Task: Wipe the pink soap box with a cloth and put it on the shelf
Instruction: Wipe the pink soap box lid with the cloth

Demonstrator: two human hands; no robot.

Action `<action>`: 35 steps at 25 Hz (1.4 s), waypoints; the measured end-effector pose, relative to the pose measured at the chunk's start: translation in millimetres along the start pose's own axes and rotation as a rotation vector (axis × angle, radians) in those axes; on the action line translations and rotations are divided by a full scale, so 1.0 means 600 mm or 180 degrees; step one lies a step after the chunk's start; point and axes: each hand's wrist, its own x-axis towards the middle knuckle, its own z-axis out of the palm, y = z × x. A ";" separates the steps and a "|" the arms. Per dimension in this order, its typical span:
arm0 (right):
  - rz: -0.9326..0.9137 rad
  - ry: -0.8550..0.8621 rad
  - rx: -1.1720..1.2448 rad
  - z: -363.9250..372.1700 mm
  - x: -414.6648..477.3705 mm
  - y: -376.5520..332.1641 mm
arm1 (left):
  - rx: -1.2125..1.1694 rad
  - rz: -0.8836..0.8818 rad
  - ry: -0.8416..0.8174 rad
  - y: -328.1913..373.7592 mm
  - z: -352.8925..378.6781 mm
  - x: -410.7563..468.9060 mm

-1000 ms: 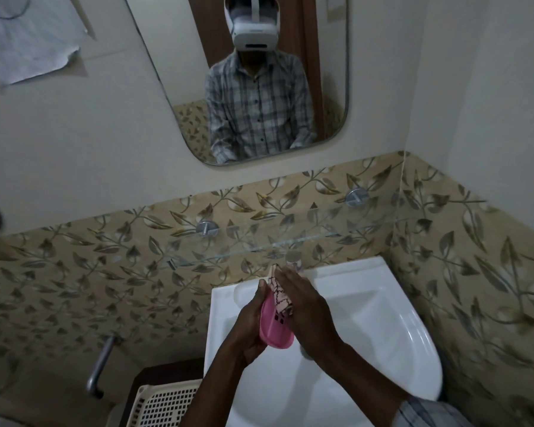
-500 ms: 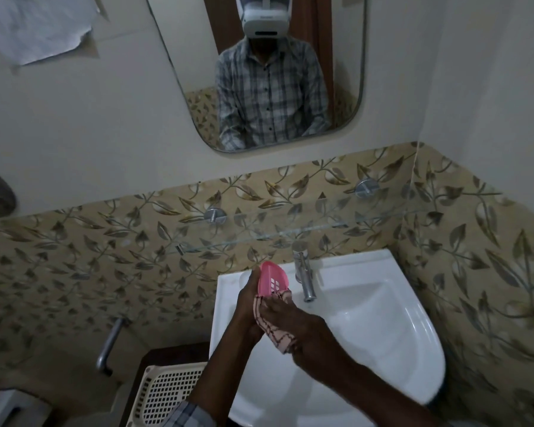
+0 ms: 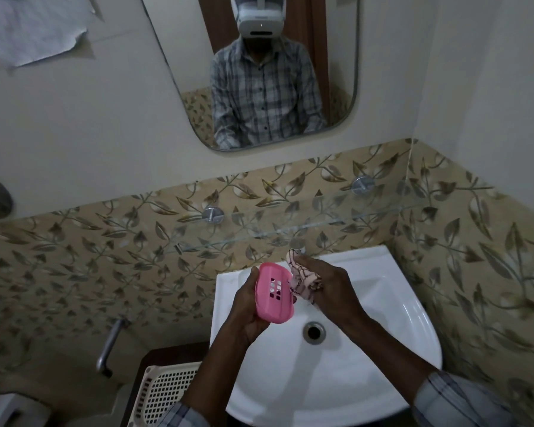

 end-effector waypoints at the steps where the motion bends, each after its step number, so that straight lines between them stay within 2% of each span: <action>1: 0.0174 -0.0159 -0.0107 0.017 -0.001 -0.009 | 0.0077 0.0099 0.0073 -0.001 0.004 0.002; 3: 0.0345 -0.0729 -0.0353 0.044 -0.024 -0.023 | 0.0211 0.0174 0.0254 -0.004 0.005 0.007; 5: 0.0639 -0.1217 -0.0108 0.038 -0.042 -0.031 | 0.0151 0.0165 0.0444 -0.010 -0.004 0.006; 6: 0.0789 -0.1166 0.0037 0.026 -0.035 -0.034 | 0.0114 0.0157 0.0423 -0.012 -0.008 0.006; 9: 0.0547 -0.0166 -0.0296 0.013 -0.005 -0.036 | 0.0198 0.0245 0.0242 -0.019 -0.012 0.006; 10: 0.0447 -0.0140 -0.0460 0.019 -0.008 -0.044 | 0.0262 0.0268 0.0251 -0.020 -0.009 0.008; 12: 0.0245 -0.0846 -0.0629 0.044 -0.033 -0.045 | 0.0326 0.0244 0.0439 -0.023 -0.005 0.010; 14: 0.0688 -0.1241 -0.0043 0.037 -0.052 -0.043 | 0.0161 0.0215 0.0440 -0.021 -0.022 0.007; 16: 0.1283 -0.0663 0.0363 0.012 -0.042 -0.009 | -0.0091 0.0302 0.0230 -0.016 -0.044 0.005; 18: 0.1757 -0.0122 0.0113 -0.003 -0.037 0.024 | -0.0432 0.0387 -0.0075 -0.010 -0.056 0.012; 19: 0.2012 -0.0045 0.0404 0.002 -0.041 0.031 | -0.0539 0.0405 -0.0154 -0.008 -0.054 0.016; 22: 0.2719 -0.0328 0.2043 0.042 -0.061 0.014 | -0.0674 0.0357 -0.0174 -0.015 -0.028 0.021; 24: 0.2926 -0.0367 0.2628 0.069 -0.067 -0.001 | -0.0641 0.0351 -0.0187 -0.025 -0.023 0.031; 27: 0.2880 0.0160 0.2863 0.092 -0.067 -0.012 | -0.0387 0.0456 -0.0051 -0.034 -0.015 0.029; 30: 0.2642 0.0521 0.2271 0.095 -0.063 -0.010 | 0.0483 0.1013 0.0391 -0.039 -0.013 0.029; 33: 0.2211 0.0690 0.0829 0.088 -0.055 -0.011 | 0.1920 0.1697 0.1101 -0.027 -0.001 0.023; 35: 0.1713 0.0567 -0.0376 0.090 -0.056 -0.016 | 0.2435 0.1473 0.1080 -0.015 0.017 0.016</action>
